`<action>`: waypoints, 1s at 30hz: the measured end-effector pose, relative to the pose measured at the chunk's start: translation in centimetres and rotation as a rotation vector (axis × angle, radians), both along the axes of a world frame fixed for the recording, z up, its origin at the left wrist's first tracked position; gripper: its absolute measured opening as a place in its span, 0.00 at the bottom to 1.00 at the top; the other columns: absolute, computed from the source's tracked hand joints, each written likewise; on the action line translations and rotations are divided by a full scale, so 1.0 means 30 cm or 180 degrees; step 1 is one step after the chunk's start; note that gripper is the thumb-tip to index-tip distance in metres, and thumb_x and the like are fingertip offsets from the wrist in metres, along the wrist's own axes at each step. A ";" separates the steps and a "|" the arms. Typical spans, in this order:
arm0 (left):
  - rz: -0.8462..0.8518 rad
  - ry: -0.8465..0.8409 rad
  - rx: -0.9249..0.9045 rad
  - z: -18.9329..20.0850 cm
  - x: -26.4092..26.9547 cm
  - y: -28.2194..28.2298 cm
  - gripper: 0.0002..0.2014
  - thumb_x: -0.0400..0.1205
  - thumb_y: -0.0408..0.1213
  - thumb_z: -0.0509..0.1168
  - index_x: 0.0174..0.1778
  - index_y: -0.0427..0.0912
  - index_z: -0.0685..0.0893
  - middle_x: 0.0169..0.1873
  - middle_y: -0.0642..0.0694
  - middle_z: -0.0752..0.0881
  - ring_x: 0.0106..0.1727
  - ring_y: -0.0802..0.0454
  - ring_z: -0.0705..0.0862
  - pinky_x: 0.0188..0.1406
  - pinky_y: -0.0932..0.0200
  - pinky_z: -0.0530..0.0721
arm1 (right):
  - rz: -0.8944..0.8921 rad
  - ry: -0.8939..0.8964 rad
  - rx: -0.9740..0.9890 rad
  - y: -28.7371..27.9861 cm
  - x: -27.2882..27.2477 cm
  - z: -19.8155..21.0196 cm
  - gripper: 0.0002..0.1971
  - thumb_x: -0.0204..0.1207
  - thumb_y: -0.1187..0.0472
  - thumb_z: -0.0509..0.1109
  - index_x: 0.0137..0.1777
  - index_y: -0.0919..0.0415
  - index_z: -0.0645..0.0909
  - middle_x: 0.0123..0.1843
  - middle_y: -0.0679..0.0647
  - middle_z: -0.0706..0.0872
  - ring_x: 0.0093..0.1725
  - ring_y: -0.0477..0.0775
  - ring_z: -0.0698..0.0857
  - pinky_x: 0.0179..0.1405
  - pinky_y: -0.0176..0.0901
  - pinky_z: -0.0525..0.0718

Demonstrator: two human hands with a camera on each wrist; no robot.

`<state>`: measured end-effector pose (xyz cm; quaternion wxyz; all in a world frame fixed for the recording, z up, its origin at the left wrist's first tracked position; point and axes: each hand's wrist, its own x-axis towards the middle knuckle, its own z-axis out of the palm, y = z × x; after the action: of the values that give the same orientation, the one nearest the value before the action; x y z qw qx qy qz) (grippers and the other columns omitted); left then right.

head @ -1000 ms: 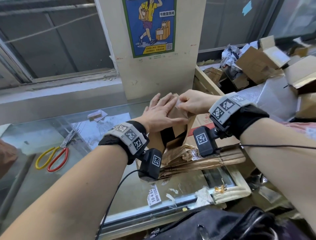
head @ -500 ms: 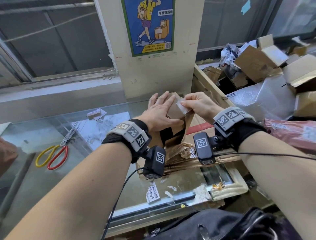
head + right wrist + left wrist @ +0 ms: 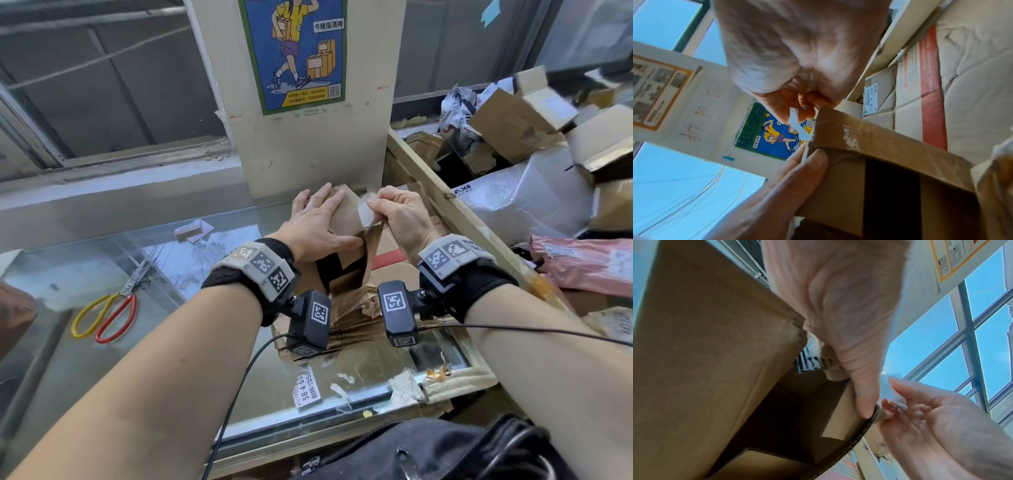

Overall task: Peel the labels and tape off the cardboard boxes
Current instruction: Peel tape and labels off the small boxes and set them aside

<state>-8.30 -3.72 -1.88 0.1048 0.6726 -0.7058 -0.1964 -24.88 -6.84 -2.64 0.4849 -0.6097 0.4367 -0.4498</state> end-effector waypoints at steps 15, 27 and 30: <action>0.0168 -0.0292 0.0171 0.022 -0.023 -0.010 0.48 0.75 0.63 0.68 0.84 0.57 0.48 0.84 0.59 0.41 0.84 0.44 0.38 0.78 0.30 0.57 | 0.0346 0.0230 0.0280 -0.018 0.023 0.045 0.19 0.82 0.64 0.64 0.27 0.61 0.77 0.36 0.59 0.86 0.37 0.55 0.82 0.42 0.47 0.79; 0.0603 -0.0035 -0.0085 0.023 0.012 0.007 0.45 0.75 0.64 0.67 0.83 0.53 0.54 0.83 0.49 0.53 0.79 0.37 0.55 0.76 0.40 0.62 | 0.0114 -0.1367 0.0787 -0.013 0.021 0.056 0.20 0.80 0.71 0.59 0.25 0.64 0.69 0.23 0.58 0.72 0.26 0.51 0.71 0.37 0.40 0.74; 0.0709 -0.0011 -0.0088 0.040 0.016 0.006 0.44 0.74 0.64 0.67 0.82 0.51 0.57 0.80 0.45 0.59 0.76 0.36 0.60 0.73 0.41 0.66 | -0.0047 -0.1307 0.0690 -0.028 0.004 0.066 0.19 0.80 0.69 0.62 0.24 0.62 0.72 0.23 0.56 0.74 0.26 0.49 0.76 0.39 0.43 0.76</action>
<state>-7.83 -3.55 -0.68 0.1340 0.7457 -0.6294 -0.1726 -24.77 -7.67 -0.65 0.6230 -0.4465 0.3791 -0.5184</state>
